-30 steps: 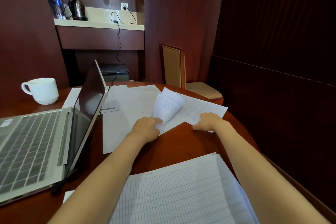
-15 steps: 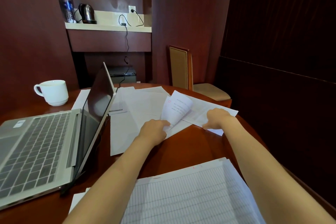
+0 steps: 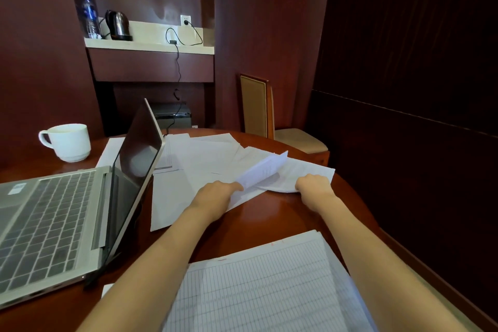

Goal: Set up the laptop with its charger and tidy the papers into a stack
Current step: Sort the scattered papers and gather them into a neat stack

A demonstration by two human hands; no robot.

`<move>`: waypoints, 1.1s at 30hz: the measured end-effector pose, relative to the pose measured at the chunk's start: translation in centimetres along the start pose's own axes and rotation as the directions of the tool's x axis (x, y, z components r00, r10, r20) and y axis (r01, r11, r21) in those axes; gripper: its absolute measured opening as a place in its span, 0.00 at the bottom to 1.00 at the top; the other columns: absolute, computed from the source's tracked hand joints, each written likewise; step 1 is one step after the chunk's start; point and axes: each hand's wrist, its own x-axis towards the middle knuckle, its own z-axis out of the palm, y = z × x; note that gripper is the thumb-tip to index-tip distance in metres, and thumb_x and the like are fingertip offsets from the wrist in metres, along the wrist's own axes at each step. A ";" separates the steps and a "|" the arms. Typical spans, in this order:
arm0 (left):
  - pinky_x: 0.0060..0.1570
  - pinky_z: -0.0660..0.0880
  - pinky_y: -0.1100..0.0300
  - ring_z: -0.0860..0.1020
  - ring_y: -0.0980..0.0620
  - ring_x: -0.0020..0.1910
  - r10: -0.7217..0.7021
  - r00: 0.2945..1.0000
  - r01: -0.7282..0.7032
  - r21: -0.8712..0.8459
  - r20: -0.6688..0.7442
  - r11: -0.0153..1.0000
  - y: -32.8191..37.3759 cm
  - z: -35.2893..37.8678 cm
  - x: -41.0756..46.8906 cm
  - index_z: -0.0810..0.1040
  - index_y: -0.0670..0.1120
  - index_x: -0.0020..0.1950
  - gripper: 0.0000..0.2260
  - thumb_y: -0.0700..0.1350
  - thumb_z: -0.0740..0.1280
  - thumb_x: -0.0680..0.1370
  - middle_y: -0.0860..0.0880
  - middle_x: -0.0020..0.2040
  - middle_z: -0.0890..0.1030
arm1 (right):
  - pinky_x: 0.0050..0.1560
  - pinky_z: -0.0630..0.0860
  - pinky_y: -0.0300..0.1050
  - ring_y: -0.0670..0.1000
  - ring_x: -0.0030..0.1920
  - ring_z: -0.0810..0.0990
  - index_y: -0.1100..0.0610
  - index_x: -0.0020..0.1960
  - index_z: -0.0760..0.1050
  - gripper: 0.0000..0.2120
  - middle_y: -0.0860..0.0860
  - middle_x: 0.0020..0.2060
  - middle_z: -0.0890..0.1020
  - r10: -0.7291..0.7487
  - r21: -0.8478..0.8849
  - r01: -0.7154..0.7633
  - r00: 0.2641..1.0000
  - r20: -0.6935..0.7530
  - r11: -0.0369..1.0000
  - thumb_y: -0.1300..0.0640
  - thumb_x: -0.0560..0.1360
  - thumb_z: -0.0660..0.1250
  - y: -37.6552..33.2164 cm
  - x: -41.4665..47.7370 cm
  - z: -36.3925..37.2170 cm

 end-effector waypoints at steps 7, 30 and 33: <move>0.60 0.70 0.57 0.74 0.44 0.61 0.063 0.994 -0.057 0.067 -0.087 0.996 1.8 -2.5 -1.0 0.59 0.54 0.74 0.22 0.41 0.57 0.81 0.45 0.66 0.72 | 0.41 0.69 0.40 0.55 0.49 0.79 0.54 0.52 0.79 0.15 0.53 0.49 0.81 0.096 0.233 -0.073 0.992 -0.087 0.970 0.68 0.75 0.57 2.0 -2.8 0.5; 0.71 0.57 0.48 0.62 0.46 0.71 -0.080 0.975 0.155 -0.373 0.210 0.915 2.8 -0.5 -1.4 0.64 0.52 0.72 0.22 0.57 0.57 0.80 0.48 0.74 0.63 | 0.44 0.82 0.50 0.60 0.57 0.77 0.59 0.72 0.61 0.30 0.60 0.63 0.72 0.341 0.788 -0.577 0.711 0.615 -0.217 0.60 0.73 0.69 3.8 -3.8 1.1; 0.69 0.60 0.46 0.59 0.38 0.72 -0.384 0.897 0.428 -0.208 0.221 0.880 0.4 -0.3 -1.6 0.55 0.47 0.75 0.27 0.53 0.58 0.79 0.40 0.74 0.57 | 0.36 0.80 0.40 0.54 0.45 0.79 0.64 0.70 0.60 0.26 0.60 0.53 0.77 0.324 0.784 -0.620 0.742 0.587 -0.001 0.66 0.75 0.66 3.7 -3.8 1.5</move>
